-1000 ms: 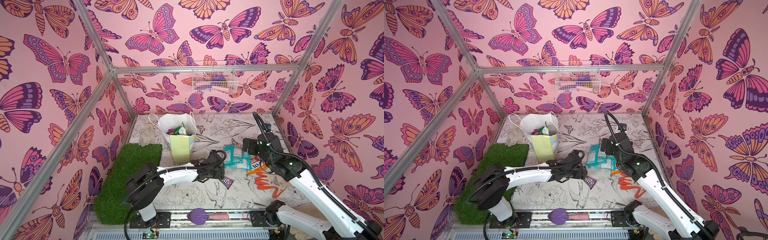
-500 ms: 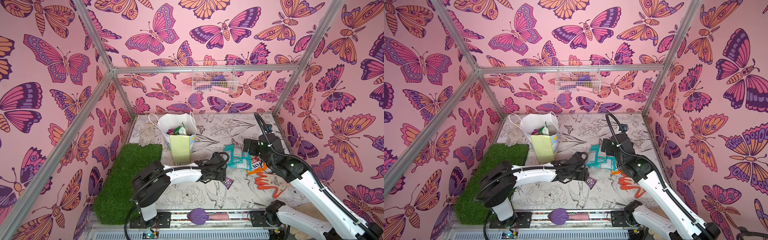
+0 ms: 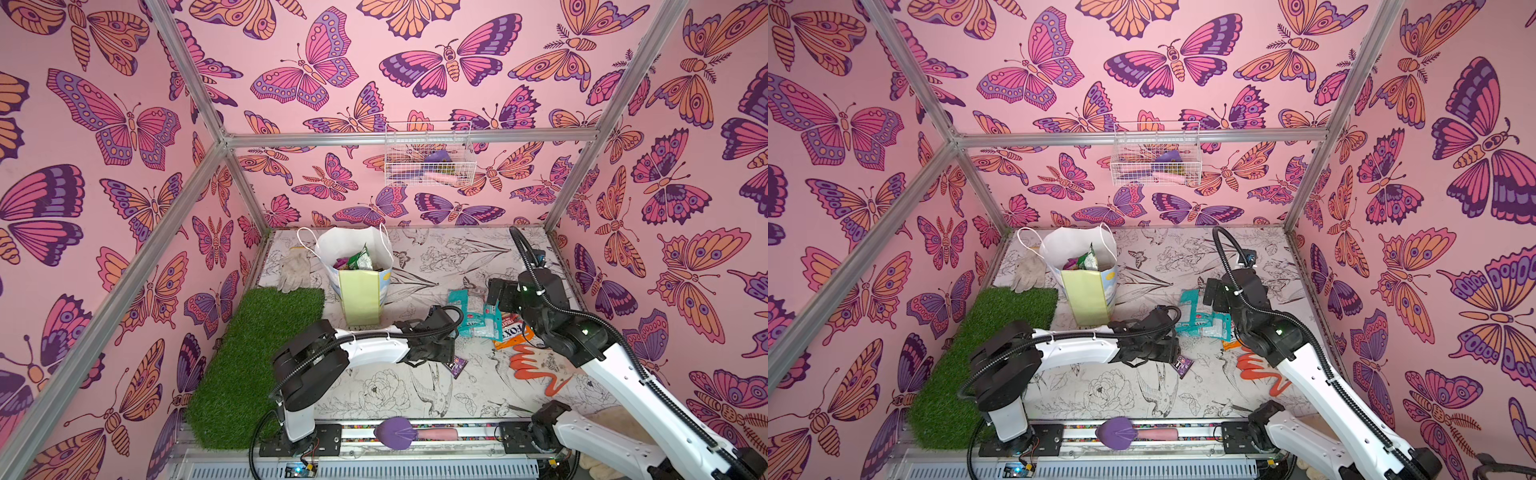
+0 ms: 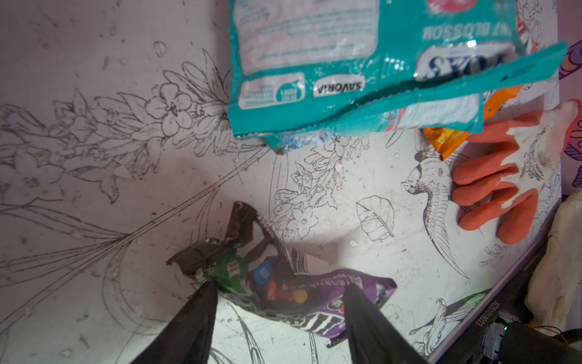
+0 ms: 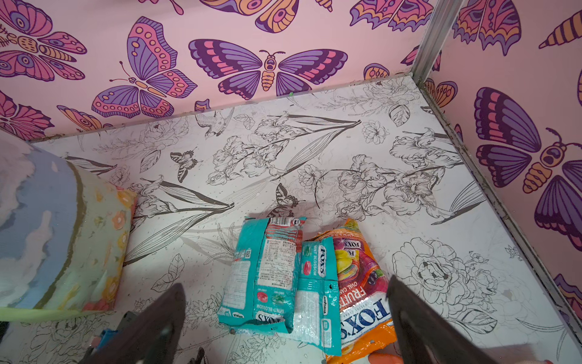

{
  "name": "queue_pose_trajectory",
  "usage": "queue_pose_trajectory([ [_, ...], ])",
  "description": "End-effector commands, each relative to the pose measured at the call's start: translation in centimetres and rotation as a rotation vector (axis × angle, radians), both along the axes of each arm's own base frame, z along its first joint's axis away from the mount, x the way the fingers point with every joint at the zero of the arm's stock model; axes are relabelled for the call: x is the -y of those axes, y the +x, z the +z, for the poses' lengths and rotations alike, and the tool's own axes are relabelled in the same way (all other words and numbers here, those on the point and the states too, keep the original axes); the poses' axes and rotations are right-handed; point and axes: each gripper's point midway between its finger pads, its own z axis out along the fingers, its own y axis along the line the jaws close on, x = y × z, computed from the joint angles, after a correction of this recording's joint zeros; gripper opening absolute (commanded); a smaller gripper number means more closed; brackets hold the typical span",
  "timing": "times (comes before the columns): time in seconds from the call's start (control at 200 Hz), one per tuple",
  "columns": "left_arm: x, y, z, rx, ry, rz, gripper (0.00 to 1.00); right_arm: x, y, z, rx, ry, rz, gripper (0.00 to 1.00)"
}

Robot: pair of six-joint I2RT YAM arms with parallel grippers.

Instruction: Place the snacks into the paper bag

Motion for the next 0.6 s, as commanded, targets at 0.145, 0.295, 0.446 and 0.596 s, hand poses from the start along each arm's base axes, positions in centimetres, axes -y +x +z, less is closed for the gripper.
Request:
queue_pose_trajectory([
  [0.145, -0.1, -0.1, -1.5, -0.005, 0.075, -0.019, 0.62, 0.5, -0.2, -0.1, 0.003, 0.01, -0.024, 0.99],
  [0.295, -0.3, -0.1, -2.3, -0.013, 0.101, -0.022, 0.53, 0.5, -0.1, -0.2, 0.001, 0.008, -0.024, 0.99],
  [0.446, -0.4, -0.2, -2.8, -0.017, 0.122, -0.028, 0.37, 0.6, -0.1, -0.2, 0.003, 0.007, -0.026, 0.99],
  [0.596, -0.6, -0.2, -2.6, -0.001, 0.134, -0.032, 0.28, 0.6, -0.1, -0.2, 0.003, 0.009, -0.024, 0.99],
])
